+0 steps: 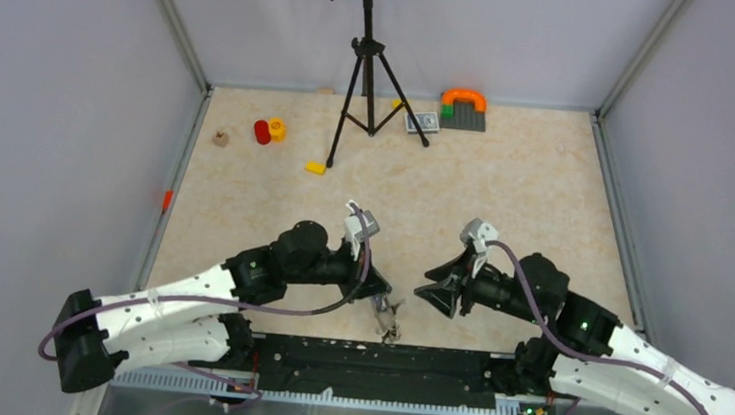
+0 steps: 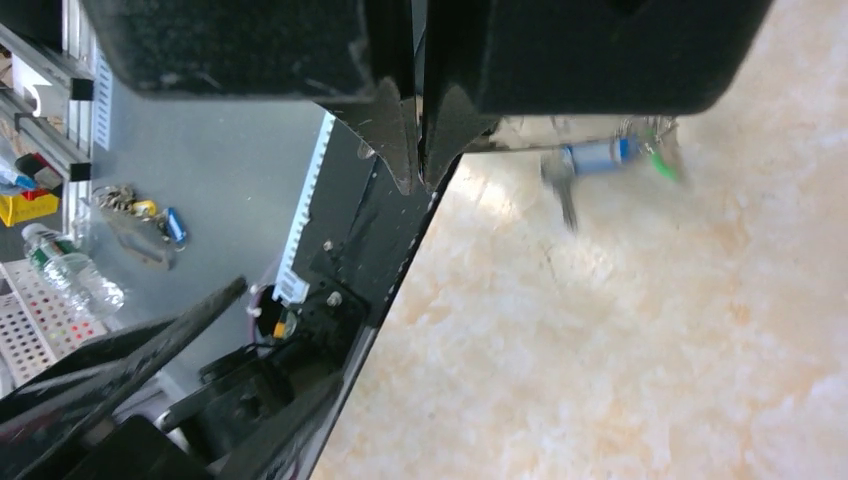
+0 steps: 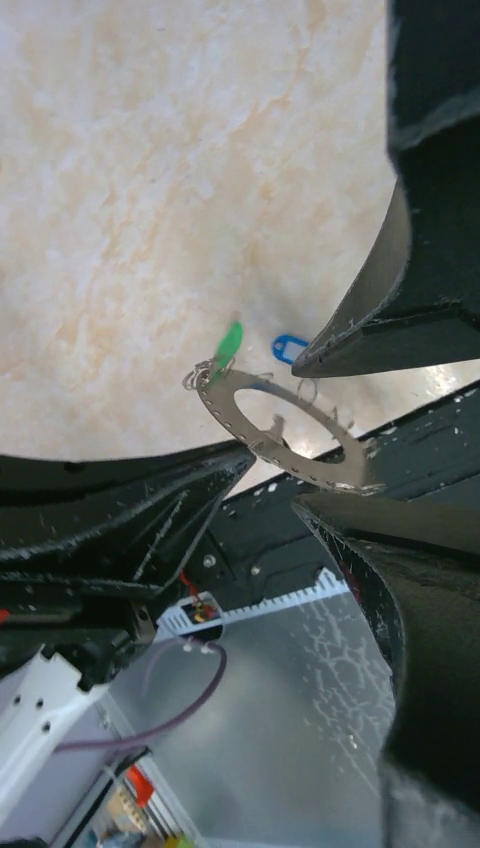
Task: Remove the keys from the keyring
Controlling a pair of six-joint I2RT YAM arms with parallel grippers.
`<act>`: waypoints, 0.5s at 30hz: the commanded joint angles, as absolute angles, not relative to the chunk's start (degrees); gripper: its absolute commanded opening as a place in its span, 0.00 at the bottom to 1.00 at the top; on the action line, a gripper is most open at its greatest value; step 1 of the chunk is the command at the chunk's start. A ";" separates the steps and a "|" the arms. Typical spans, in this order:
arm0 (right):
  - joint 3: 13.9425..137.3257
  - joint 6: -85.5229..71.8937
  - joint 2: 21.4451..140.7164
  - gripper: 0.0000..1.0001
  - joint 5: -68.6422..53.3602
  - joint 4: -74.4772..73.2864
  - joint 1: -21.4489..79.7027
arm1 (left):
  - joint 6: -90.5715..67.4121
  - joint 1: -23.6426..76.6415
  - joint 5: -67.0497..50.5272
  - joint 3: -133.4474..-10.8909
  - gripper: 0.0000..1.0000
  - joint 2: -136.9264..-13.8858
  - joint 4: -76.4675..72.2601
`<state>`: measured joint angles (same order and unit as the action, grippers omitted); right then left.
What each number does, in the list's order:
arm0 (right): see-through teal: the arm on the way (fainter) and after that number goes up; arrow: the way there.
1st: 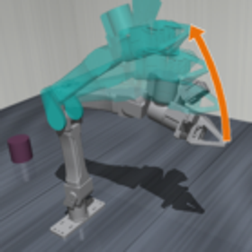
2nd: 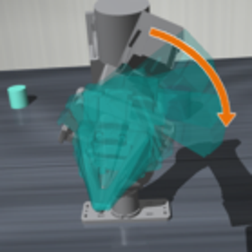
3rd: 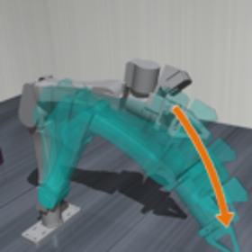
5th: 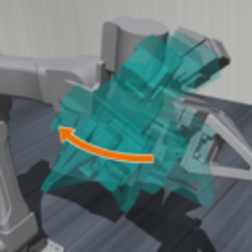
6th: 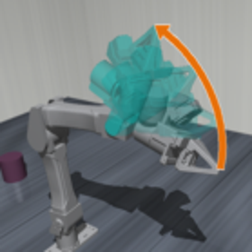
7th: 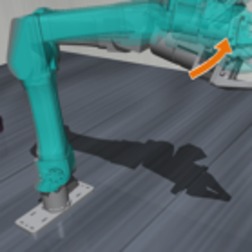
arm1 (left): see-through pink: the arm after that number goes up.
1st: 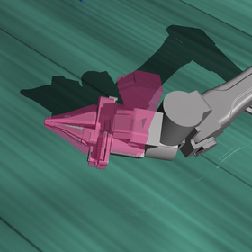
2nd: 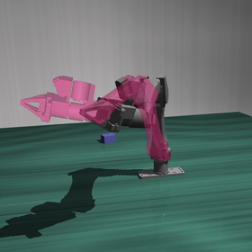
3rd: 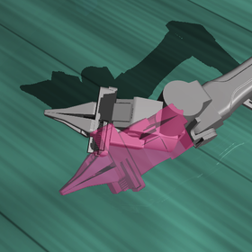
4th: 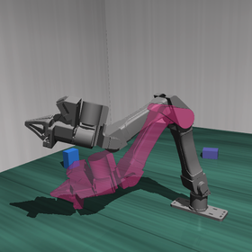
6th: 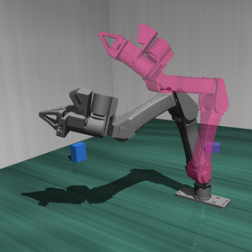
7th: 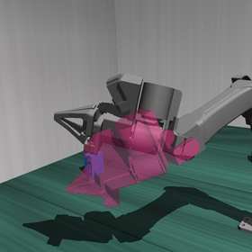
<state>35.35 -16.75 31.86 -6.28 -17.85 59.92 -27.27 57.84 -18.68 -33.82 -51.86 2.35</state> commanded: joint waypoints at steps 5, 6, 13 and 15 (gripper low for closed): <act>31.36 -5.72 21.26 0.45 -12.68 -4.73 59.79 | -27.16 58.01 -14.53 -45.53 0.00 -51.59 7.37; 32.01 -4.77 20.86 0.45 -12.54 -5.07 59.85 | -27.62 58.04 -13.70 -46.24 0.00 -51.59 7.68; 36.57 -4.31 26.01 0.59 -12.20 -4.92 59.85 | -29.43 58.03 -9.95 -51.76 0.00 -51.76 9.03; 37.11 -5.54 27.62 0.62 -11.29 -2.75 59.90 | -29.93 58.01 -8.24 -53.35 0.00 -52.01 9.73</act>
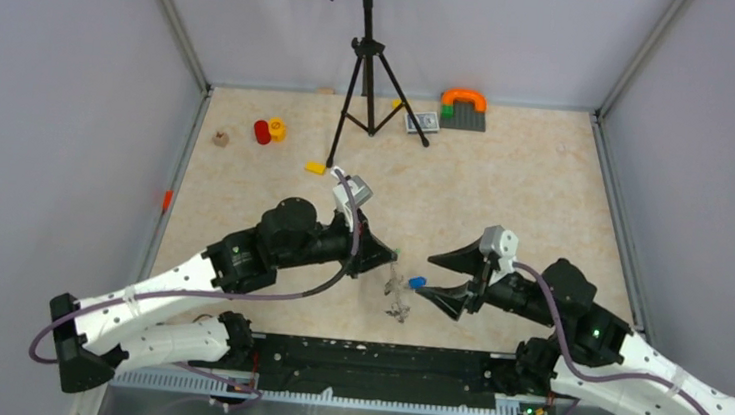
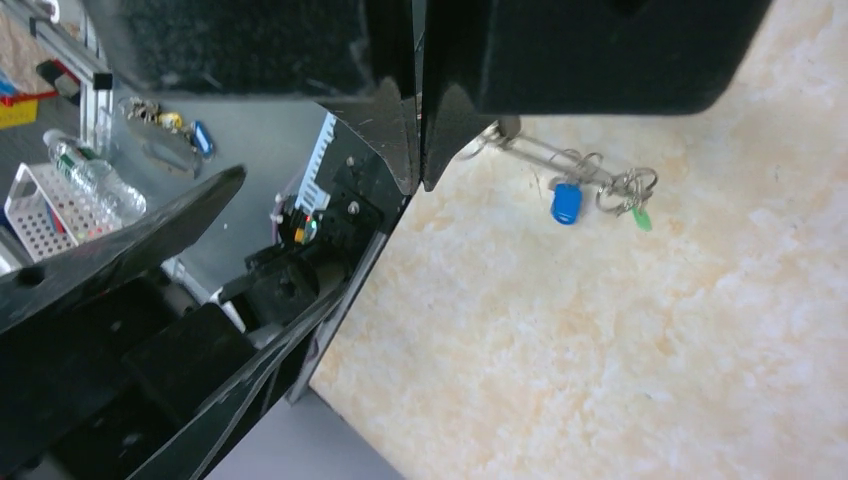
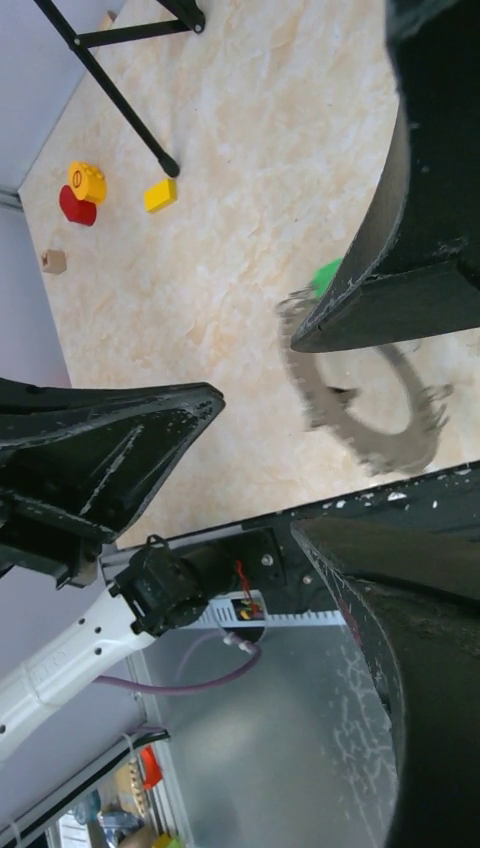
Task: Remove the keys from the keyring
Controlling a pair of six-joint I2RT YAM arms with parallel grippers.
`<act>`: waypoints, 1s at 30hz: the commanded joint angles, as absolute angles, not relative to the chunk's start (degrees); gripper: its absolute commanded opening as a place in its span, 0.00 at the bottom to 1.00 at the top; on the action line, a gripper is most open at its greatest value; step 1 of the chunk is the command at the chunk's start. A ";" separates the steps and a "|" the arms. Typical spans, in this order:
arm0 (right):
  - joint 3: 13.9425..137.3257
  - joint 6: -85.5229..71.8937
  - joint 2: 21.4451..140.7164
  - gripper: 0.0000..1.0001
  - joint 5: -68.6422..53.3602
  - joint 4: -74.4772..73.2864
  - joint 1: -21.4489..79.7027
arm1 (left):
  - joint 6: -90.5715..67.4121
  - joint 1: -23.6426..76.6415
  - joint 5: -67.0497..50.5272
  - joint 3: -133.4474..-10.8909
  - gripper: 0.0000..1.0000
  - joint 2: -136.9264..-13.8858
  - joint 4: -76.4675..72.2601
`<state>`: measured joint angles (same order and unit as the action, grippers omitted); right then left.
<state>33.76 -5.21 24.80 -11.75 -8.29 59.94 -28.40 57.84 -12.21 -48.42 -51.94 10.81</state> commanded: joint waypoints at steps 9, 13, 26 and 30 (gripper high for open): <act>40.81 -9.57 34.46 0.60 2.90 -6.83 62.13 | -30.01 58.05 -2.42 -58.78 0.00 -54.93 16.03; 41.90 -15.89 36.39 0.58 11.05 -16.74 62.08 | -32.16 57.99 5.14 -54.85 0.00 -53.75 19.69; 45.26 -29.84 58.92 0.67 7.18 -24.72 61.18 | -47.89 52.56 13.31 -34.67 0.75 -48.84 16.69; 45.98 -31.30 65.26 0.73 9.37 -22.09 61.20 | -53.31 49.07 11.81 -30.83 0.98 -50.22 17.04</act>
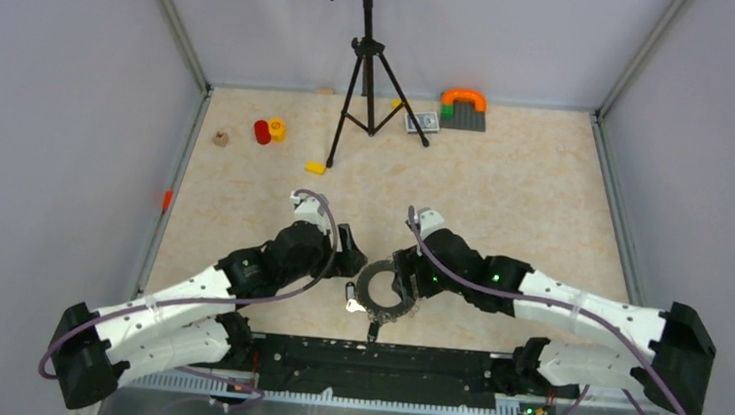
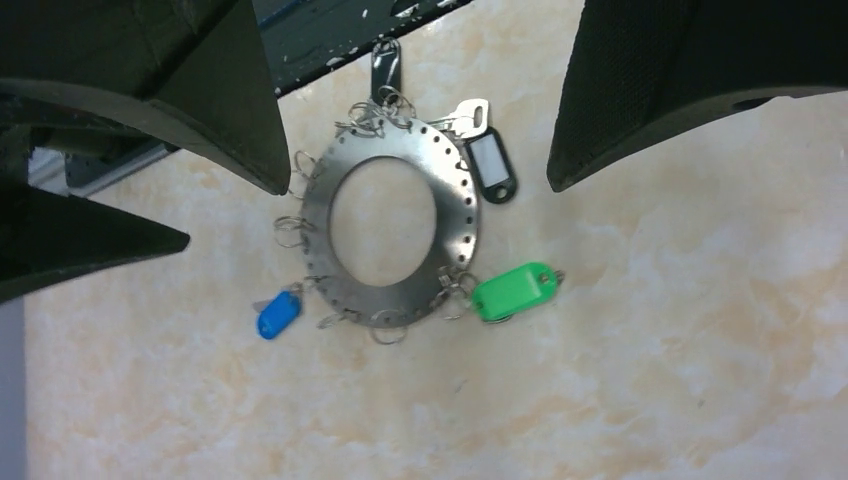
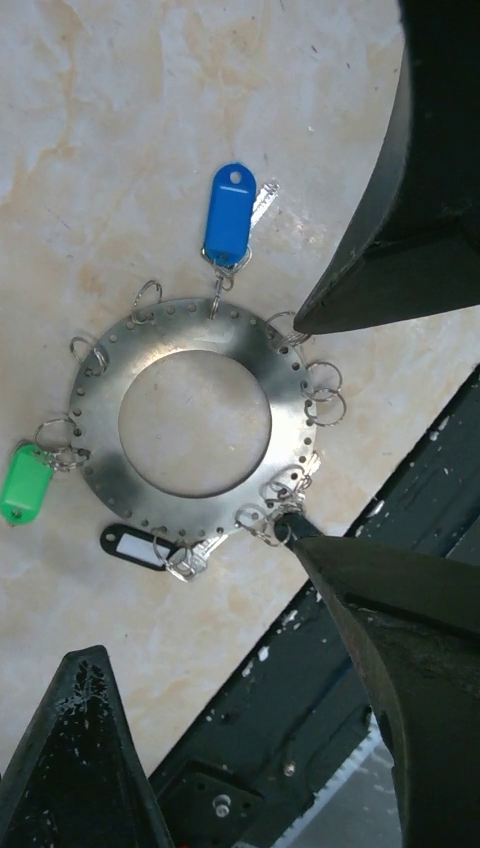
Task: Remove the keys from the keyring
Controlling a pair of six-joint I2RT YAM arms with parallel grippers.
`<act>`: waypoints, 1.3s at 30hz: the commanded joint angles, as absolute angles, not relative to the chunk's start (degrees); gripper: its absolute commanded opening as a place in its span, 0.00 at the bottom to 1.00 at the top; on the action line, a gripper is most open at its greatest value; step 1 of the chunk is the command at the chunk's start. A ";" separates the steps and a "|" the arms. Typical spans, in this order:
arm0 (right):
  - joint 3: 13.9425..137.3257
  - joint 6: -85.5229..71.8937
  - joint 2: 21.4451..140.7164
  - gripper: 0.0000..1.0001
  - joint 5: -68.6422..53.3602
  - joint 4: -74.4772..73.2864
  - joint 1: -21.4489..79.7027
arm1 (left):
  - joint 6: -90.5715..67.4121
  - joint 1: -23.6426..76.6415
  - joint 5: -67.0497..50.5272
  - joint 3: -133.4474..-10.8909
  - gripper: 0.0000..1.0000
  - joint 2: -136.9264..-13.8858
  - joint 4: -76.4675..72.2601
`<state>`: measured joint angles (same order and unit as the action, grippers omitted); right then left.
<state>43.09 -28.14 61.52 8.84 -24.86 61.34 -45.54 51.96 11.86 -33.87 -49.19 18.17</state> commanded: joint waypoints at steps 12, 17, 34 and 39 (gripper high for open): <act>42.99 -30.88 75.63 0.53 1.34 -5.71 61.19 | -56.62 48.08 13.99 -26.70 0.75 -51.45 20.56; 46.66 -32.37 83.44 0.41 -1.44 -3.23 62.93 | -60.51 48.01 17.27 -25.36 0.61 -49.50 24.80; 64.16 -45.18 101.27 0.36 7.63 -19.68 68.20 | -66.36 47.75 25.30 -22.70 0.75 -32.78 35.54; 65.75 -45.32 102.39 0.33 7.53 -20.89 68.45 | -66.03 47.73 25.14 -22.59 0.75 -32.51 35.95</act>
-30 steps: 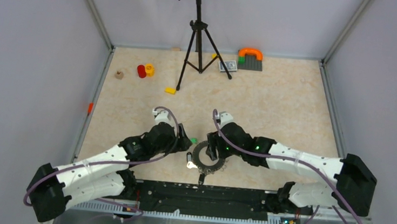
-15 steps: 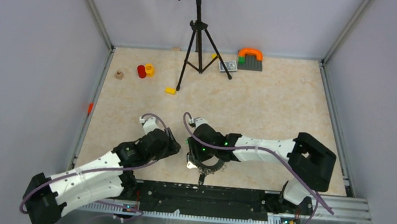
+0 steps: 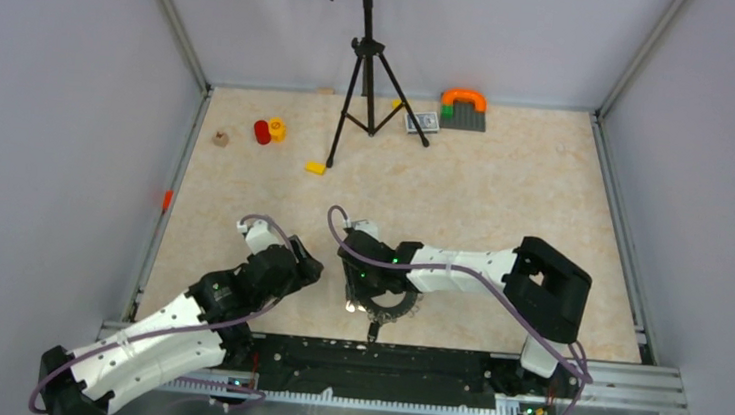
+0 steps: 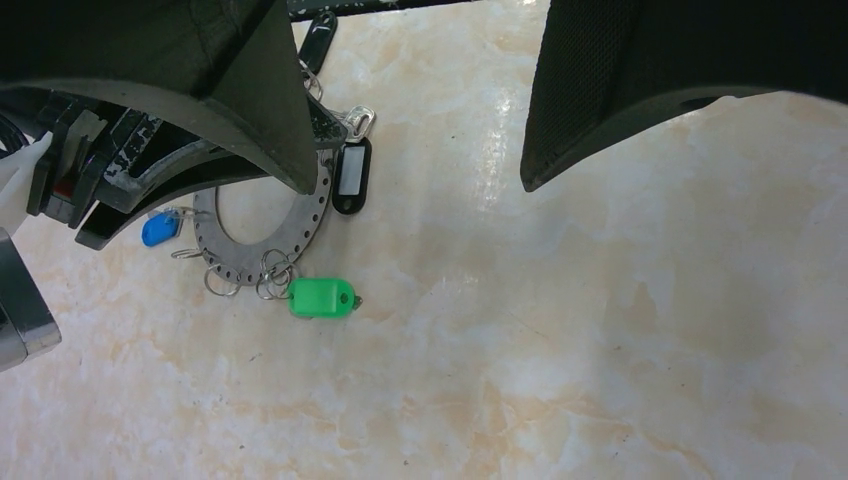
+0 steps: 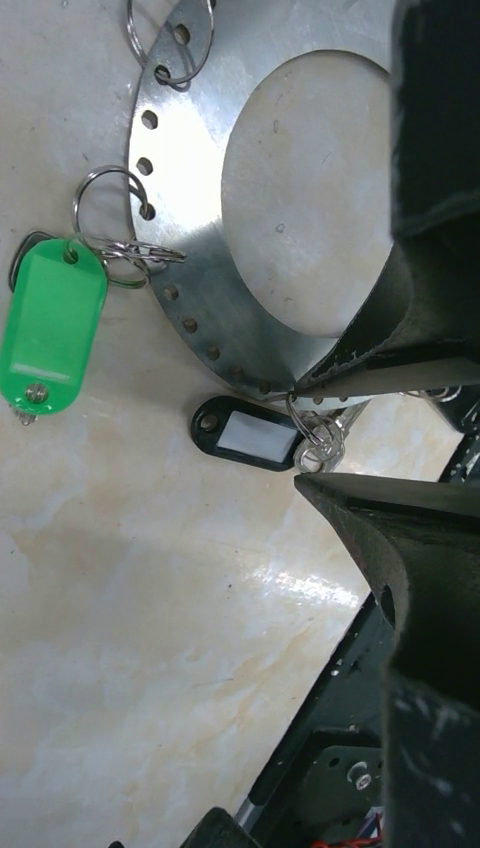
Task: Remove the keys from the keyring
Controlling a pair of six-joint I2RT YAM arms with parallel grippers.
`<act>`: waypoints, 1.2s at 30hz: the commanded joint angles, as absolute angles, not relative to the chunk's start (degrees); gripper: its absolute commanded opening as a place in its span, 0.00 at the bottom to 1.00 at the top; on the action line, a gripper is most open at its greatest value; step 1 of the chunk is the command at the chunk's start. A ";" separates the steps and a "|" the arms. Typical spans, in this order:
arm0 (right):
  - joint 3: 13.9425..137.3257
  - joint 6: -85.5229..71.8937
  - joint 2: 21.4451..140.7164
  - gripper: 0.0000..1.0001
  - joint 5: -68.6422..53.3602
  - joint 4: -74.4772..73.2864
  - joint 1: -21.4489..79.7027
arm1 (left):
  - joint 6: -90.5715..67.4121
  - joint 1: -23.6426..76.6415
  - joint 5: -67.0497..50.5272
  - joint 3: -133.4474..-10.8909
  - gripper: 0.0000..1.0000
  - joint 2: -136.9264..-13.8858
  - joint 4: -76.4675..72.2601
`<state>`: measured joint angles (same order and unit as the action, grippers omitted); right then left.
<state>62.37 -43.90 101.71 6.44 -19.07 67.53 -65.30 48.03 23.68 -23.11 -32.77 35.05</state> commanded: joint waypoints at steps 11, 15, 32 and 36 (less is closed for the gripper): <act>66.80 -45.08 104.53 0.30 6.89 -21.69 68.48 | -66.08 47.67 24.96 -22.15 0.75 -31.89 36.04; 67.37 -44.85 105.38 0.29 7.53 -22.58 68.48 | -66.11 47.67 24.72 -21.95 0.75 -31.85 35.74; 66.73 -41.77 101.16 0.00 9.62 -23.99 68.52 | -65.82 47.64 25.28 -22.51 0.75 -31.61 35.88; 65.96 -40.49 97.06 0.00 11.04 -23.74 68.51 | -63.50 47.64 26.45 -23.55 0.76 -30.39 35.09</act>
